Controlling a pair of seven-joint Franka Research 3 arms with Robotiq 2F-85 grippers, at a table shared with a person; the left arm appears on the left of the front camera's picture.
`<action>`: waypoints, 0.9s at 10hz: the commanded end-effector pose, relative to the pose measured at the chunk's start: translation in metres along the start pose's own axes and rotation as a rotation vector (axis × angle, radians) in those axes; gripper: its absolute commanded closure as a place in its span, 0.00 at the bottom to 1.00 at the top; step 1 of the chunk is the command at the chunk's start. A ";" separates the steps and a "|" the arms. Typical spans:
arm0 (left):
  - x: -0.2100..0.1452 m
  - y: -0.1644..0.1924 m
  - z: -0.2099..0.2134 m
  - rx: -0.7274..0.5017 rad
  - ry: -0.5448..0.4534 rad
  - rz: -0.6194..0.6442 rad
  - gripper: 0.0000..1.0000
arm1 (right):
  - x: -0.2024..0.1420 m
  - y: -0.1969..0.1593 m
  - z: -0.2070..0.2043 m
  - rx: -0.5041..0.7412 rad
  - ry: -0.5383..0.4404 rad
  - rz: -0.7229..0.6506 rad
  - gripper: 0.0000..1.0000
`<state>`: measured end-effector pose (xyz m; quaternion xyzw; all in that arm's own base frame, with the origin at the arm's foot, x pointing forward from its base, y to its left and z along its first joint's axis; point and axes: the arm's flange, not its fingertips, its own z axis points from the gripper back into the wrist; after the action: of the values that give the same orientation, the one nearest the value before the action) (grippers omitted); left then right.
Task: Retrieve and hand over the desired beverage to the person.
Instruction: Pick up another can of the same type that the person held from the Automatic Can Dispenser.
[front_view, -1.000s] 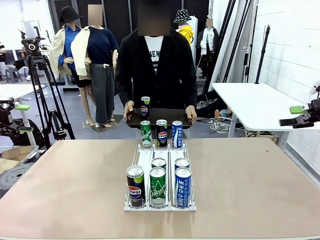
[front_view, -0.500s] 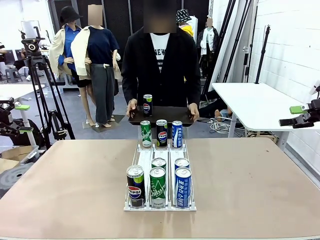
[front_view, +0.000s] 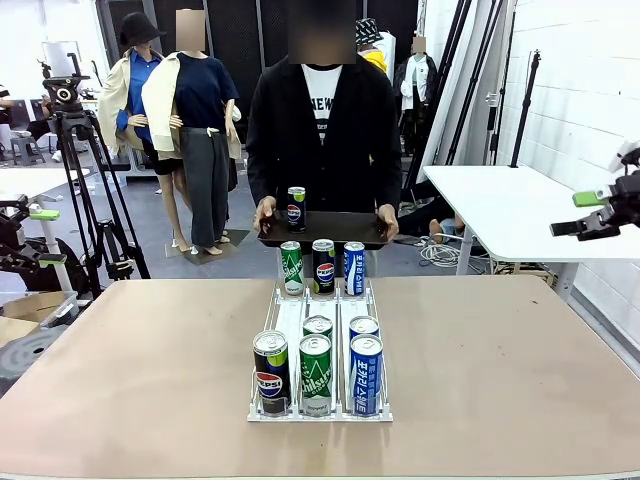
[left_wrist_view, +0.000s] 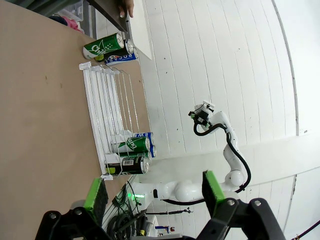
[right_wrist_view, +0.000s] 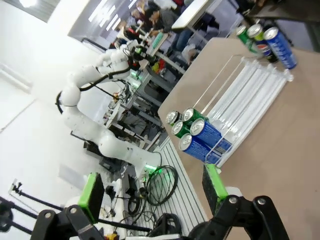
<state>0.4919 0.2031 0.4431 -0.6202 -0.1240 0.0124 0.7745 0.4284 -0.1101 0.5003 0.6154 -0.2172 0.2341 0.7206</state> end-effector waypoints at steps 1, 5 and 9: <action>-0.001 -0.001 0.001 -0.001 0.000 -0.005 0.00 | 0.026 0.018 -0.016 -0.037 0.030 -0.043 0.00; -0.001 -0.001 0.001 -0.001 0.000 -0.005 0.00 | 0.064 0.047 -0.061 -0.166 0.102 -0.059 0.00; -0.001 -0.001 0.001 -0.001 0.000 -0.005 0.00 | 0.103 0.079 -0.122 -0.297 0.246 -0.019 0.00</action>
<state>0.4921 0.2032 0.4430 -0.6202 -0.1239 0.0124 0.7745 0.4589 0.0187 0.6009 0.4951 -0.1691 0.2676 0.8092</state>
